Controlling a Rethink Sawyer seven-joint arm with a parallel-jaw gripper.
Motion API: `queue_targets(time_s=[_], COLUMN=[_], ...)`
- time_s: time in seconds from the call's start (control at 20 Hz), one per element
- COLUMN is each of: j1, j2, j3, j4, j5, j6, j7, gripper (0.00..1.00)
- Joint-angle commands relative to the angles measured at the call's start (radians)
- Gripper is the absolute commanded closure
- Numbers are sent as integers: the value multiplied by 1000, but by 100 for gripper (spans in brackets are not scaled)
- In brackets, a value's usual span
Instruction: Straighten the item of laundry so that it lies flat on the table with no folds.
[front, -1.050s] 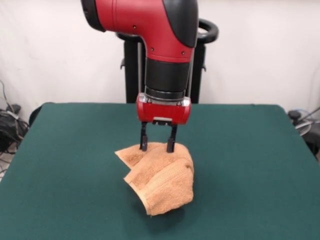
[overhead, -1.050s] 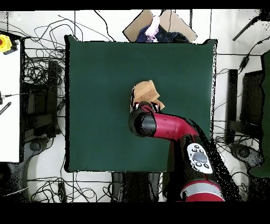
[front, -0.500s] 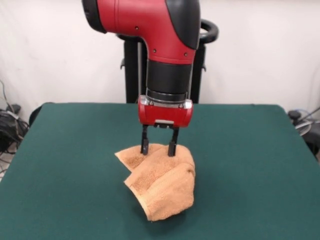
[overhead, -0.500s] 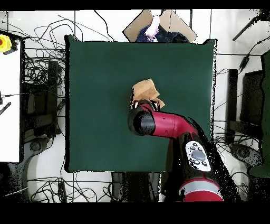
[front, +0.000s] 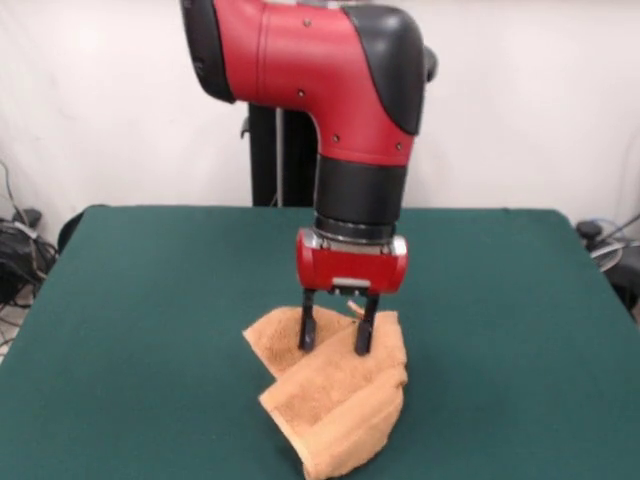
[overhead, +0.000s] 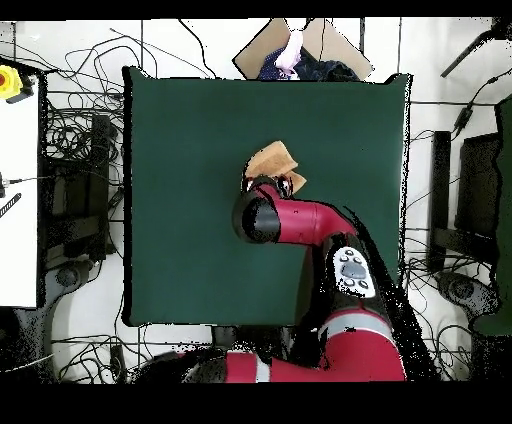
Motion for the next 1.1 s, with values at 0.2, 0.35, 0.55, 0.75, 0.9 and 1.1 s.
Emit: queue_targets(time_s=[0.2,0.35,0.55,0.75,0.9,1.1], j1=[68,66,70,71,75,77], j2=[160,155,135,110,99,77], j3=[-65,-62,-67,-67,-67,-69], j4=[-126,-122,-111,-93,-83,-61], j5=[20,20,14,12,14,14], j6=[-13,-4,3,14,20,24], j7=[151,151,153,154,156,159], gripper=[0,0,0,0,0,0])
